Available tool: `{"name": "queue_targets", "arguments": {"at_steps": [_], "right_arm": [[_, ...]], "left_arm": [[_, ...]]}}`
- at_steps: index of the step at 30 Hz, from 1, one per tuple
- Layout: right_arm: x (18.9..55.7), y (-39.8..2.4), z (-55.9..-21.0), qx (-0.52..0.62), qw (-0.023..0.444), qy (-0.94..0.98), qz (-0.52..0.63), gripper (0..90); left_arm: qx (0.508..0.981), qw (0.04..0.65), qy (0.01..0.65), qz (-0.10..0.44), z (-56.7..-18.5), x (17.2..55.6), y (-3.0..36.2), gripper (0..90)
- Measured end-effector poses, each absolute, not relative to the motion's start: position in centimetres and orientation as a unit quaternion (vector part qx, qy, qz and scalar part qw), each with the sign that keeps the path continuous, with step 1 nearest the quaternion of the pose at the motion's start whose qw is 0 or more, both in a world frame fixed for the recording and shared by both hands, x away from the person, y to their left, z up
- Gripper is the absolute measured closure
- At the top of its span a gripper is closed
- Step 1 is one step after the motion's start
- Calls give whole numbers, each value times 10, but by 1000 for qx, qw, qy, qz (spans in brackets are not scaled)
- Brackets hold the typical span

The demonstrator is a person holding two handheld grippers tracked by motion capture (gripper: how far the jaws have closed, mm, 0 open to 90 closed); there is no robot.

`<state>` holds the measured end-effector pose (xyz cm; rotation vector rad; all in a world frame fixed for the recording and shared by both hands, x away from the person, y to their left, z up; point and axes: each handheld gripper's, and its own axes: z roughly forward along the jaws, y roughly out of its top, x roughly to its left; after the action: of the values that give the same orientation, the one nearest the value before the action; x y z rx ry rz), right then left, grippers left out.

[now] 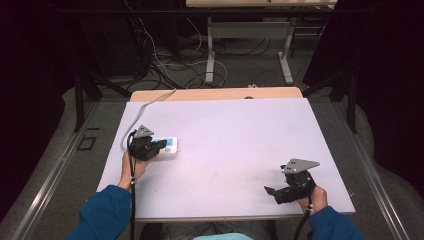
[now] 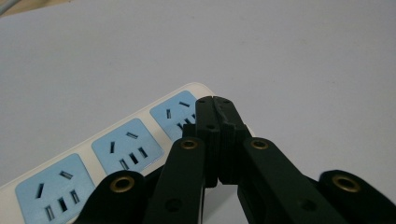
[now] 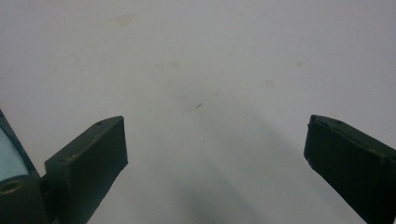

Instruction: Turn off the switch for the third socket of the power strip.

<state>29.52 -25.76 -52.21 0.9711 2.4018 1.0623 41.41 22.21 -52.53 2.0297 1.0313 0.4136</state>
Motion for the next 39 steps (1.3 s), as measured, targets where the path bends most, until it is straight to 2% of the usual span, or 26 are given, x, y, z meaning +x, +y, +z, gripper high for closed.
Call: {"name": "queue_targets", "arguments": {"at_steps": [20,39], "right_arm": [[295,-257,-523,344,168,844,375,58],[296,-257,-523,342,169,845,375,59]], "left_arm": [[822,375,398,155,-538,417,215,900],[821,378,395,163,-540,417,215,900]]}}
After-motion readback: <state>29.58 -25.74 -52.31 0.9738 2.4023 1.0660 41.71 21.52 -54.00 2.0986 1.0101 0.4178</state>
